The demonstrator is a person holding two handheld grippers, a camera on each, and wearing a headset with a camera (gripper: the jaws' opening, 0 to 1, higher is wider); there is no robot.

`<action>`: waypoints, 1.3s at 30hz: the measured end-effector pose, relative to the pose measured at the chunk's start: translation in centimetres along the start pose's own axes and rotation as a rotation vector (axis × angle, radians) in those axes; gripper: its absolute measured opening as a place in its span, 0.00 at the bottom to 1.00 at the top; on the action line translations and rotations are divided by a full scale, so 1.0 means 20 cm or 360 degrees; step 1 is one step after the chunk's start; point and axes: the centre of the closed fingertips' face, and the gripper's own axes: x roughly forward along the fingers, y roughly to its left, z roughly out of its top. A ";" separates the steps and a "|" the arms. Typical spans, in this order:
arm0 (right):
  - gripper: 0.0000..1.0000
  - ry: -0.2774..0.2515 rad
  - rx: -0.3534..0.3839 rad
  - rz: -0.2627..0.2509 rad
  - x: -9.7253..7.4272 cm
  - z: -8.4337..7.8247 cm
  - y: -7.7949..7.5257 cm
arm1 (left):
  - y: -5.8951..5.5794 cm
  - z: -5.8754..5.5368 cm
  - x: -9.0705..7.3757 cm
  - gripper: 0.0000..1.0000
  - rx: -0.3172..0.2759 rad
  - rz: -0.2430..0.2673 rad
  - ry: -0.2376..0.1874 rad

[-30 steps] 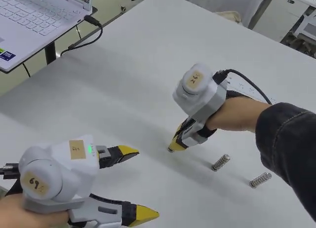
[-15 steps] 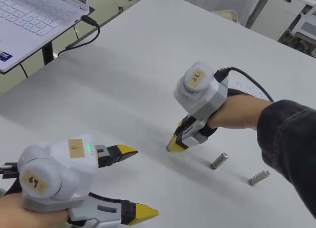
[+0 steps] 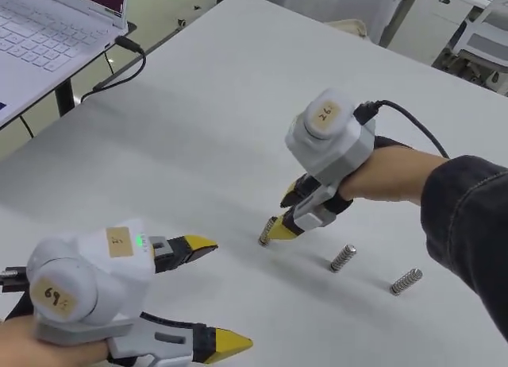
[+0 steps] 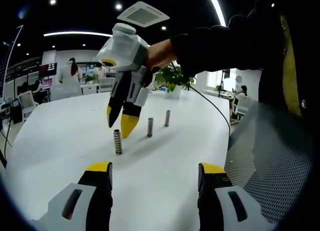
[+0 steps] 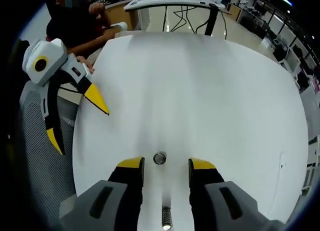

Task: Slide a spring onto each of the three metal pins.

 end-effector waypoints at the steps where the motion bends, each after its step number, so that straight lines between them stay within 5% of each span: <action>1: 0.35 -0.0017 0.0004 -0.0012 -0.01 0.00 0.00 | 0.00 0.00 0.00 0.66 0.0001 0.0003 0.0000; 21: 0.56 -0.0271 0.0169 -0.0207 -0.23 -0.10 -0.08 | -0.01 0.06 0.05 0.66 0.0043 -0.0033 0.0039; 39: 0.94 -0.0603 0.0313 -0.0375 -0.37 -0.10 -0.16 | -0.03 0.09 0.07 0.66 0.0075 -0.0046 0.0057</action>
